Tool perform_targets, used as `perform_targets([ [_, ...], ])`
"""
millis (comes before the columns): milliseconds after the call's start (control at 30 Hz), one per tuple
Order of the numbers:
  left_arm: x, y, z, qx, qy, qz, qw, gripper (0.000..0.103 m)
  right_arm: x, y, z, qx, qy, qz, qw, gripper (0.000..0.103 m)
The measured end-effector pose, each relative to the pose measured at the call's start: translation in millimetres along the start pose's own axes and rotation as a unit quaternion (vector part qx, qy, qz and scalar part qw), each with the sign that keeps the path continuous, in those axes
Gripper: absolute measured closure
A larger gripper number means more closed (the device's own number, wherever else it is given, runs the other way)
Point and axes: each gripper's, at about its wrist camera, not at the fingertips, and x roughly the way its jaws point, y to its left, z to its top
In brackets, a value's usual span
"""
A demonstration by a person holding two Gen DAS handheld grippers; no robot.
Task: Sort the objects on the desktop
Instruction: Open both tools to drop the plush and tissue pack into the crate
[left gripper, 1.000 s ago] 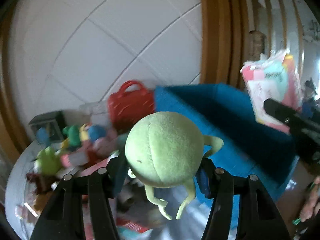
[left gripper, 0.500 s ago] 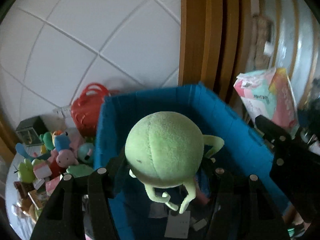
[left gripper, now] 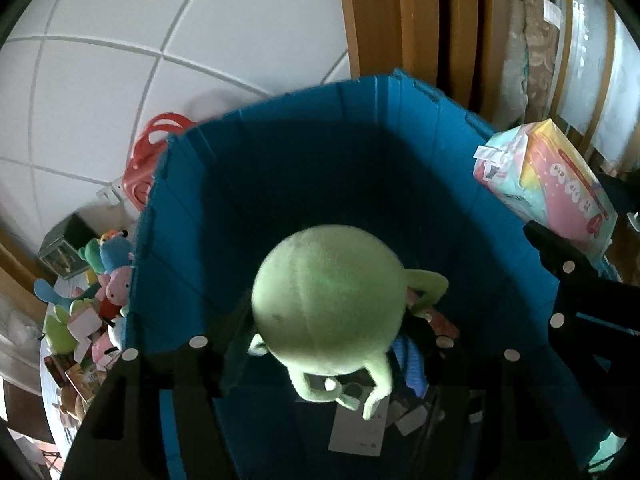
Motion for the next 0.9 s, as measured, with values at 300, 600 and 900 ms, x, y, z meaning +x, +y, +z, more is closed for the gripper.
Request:
perform_targets([
  [300,-0.1,-5.3,-6.0,-0.002,0.009,-0.002,1.0000,0.023,1.6,3.7,-7.0,-0.007,0.006,0.007,1.000,0.046],
  [600,-8.0,-6.4,-15.7,-0.007,0.007,-0.003,0.9999,0.023,-12.3,2.0,-11.7,-0.013,-0.006,-0.007,1.000,0.015],
  [900,-27.3,1.2,-29.1,-0.030,-0.003,-0.027,0.9992,0.023,-28.8,-8.3,-21.3,-0.007,-0.014,-0.005,1.000,0.001],
])
